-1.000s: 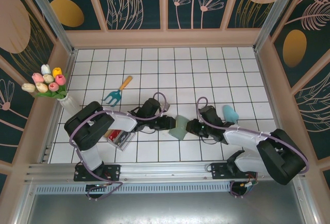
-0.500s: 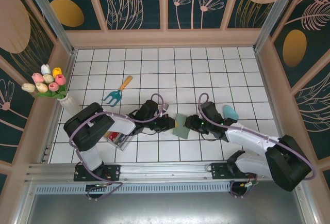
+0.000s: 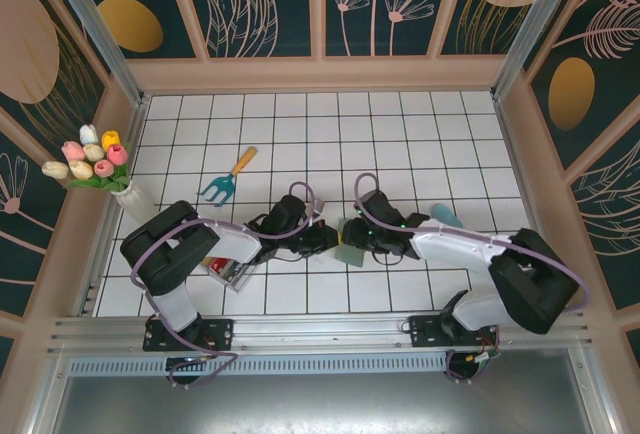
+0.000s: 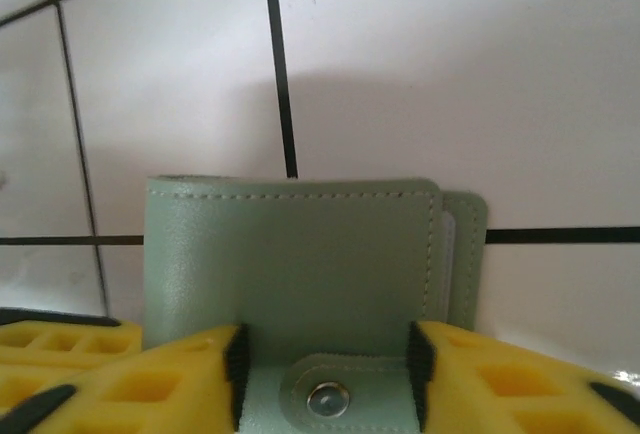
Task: Put the credit cards into the card holder
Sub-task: Open the button on the card holder, then place the card holder at the bottom-center of the table.
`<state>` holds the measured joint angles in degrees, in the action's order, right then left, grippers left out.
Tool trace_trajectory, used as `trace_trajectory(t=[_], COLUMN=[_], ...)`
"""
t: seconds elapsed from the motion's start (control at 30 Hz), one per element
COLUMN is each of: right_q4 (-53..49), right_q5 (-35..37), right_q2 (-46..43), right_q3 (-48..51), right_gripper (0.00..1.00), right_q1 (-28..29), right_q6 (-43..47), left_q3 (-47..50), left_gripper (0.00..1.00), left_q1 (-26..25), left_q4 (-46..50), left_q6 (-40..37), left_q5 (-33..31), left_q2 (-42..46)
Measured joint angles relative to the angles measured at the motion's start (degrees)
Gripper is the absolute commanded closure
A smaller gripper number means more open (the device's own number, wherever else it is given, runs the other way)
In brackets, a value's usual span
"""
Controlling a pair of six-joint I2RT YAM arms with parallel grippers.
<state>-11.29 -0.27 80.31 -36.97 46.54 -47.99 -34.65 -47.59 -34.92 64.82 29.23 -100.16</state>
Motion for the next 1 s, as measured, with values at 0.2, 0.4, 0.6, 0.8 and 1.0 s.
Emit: trace_trajectory(t=[0.2, 0.4, 0.6, 0.8, 1.0], right_q4=[-1.25, -3.56, -14.91, -19.71, -14.23], right_q5=[5.11, 8.5, 13.31, 10.95, 5.09], right_q2=[3.1, 2.12, -2.16, -12.35, -20.26], right_q3=[-1.6, -1.97, 0.94, 2.75, 2.89], right_gripper=[0.8, 0.92, 0.92, 0.64, 0.34], right_q1=[3.41, 5.57, 2.73, -0.98, -3.48], right_q6=[-2.1, -3.61, -3.41, -3.15, -3.23], left_q3=[1.36, 2.23, 3.54, 3.54, 3.5], left_gripper=[0.96, 1.0, 1.0, 0.98, 0.96], left_q1=[-0.2, -1.2, -1.05, -0.9, -0.9], left_q4=[0.46, 2.32, 2.34, 2.6, 3.32], left_q6=[-0.24, -0.79, -1.6, -2.67, -3.28], left_q5=[-1.44, -3.34, -5.73, -6.84, -7.26], left_q2=[0.98, 3.56, 7.56, 7.61, 7.32])
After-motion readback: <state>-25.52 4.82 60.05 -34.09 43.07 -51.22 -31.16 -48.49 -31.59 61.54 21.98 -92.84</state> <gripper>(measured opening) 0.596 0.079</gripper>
